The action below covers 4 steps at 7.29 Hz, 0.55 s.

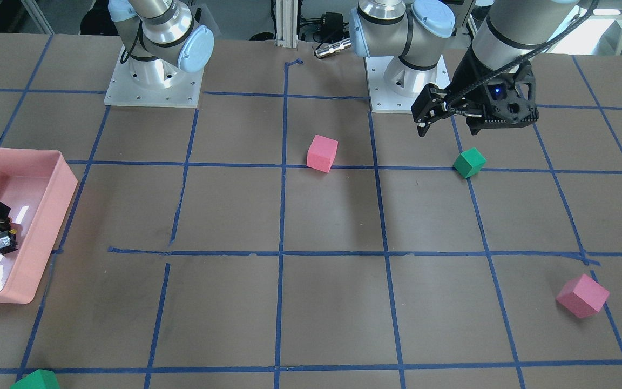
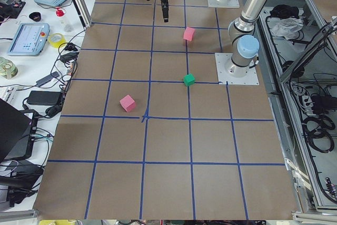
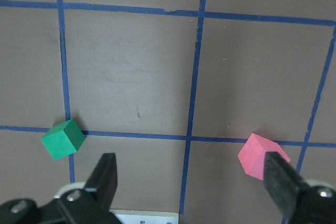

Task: Align button upright
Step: 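Lower the right gripper into the bin and grasp the button's black body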

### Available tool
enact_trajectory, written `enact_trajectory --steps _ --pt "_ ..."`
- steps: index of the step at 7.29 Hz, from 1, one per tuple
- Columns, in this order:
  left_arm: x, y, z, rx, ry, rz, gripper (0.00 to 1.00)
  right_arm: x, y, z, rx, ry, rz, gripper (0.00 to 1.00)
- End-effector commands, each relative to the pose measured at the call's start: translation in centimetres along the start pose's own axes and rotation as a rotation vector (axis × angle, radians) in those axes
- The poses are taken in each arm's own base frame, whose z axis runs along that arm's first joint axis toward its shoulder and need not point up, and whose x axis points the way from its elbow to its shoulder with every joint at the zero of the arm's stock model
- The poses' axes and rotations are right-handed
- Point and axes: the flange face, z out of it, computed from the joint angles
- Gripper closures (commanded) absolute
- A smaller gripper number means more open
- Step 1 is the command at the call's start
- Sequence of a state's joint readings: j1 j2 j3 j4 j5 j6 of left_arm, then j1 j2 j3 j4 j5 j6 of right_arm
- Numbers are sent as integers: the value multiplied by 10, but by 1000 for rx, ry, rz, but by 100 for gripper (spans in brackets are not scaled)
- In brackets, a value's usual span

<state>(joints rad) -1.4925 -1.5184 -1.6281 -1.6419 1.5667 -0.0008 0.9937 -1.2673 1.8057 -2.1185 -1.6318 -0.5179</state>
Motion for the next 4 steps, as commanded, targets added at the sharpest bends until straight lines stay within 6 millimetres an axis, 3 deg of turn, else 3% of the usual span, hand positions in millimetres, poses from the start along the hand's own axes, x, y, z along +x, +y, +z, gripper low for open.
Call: enact_trajectory --steps 1,4 --pt "0 0 -2 10 2 5 0 0 0 11 12 -17 -45 0" --pt "-2 -1 2 -5 -4 7 0 -1 -2 21 14 -36 -55 0"
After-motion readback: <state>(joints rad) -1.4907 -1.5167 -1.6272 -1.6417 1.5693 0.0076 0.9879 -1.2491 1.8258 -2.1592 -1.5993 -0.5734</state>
